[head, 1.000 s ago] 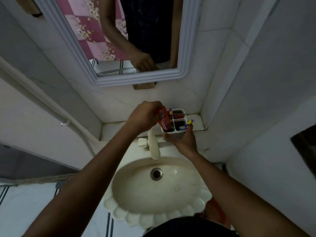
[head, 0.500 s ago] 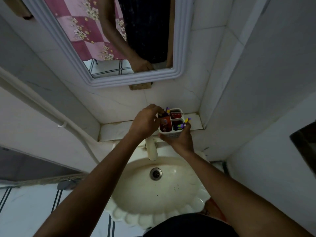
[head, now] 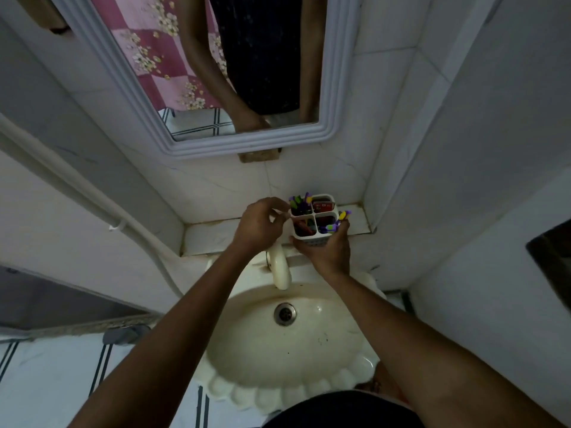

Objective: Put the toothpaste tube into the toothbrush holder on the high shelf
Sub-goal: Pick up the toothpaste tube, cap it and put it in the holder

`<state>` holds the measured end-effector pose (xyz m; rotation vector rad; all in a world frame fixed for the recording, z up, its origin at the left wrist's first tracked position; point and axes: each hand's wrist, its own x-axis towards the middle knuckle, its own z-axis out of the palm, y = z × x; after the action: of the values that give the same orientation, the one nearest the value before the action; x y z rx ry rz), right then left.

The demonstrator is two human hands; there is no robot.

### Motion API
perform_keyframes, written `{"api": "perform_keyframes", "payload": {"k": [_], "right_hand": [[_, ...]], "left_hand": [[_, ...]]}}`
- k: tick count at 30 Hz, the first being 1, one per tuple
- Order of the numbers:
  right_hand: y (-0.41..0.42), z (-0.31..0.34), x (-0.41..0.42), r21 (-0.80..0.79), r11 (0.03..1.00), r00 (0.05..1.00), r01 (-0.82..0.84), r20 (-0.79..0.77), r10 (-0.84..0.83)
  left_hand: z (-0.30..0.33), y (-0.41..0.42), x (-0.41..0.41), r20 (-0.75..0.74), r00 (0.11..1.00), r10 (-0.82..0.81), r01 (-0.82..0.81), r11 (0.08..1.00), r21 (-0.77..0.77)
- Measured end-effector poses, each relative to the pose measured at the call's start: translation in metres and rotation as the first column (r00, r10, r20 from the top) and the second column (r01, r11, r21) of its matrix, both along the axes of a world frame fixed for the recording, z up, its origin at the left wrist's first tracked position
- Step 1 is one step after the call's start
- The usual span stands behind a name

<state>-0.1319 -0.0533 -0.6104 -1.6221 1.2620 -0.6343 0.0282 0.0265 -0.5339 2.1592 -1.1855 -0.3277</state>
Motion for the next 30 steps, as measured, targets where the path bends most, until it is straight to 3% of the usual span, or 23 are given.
{"api": "perform_keyframes", "payload": {"k": [7,16,22,30], "right_hand": [[0.002,0.006,0.004,-0.022,0.999,0.998,0.037,0.045,-0.036],[-0.005,0.041,-0.004,-0.159,0.98,0.987,0.117,0.125,-0.098],[-0.016,0.098,-0.027,-0.288,0.943,0.961,0.169,0.259,-0.094],[-0.015,0.218,-0.077,-0.414,0.888,0.9,0.201,0.436,0.0]], "left_hand": [[-0.003,0.027,0.006,-0.085,0.995,0.049,-0.056,0.995,-0.078],[0.014,0.03,-0.001,-0.038,0.997,0.068,-0.073,0.983,-0.166],[0.059,0.032,-0.023,0.039,0.997,0.071,-0.061,0.976,-0.21],[0.157,0.04,-0.075,0.204,0.963,0.174,-0.086,0.921,-0.379]]}}
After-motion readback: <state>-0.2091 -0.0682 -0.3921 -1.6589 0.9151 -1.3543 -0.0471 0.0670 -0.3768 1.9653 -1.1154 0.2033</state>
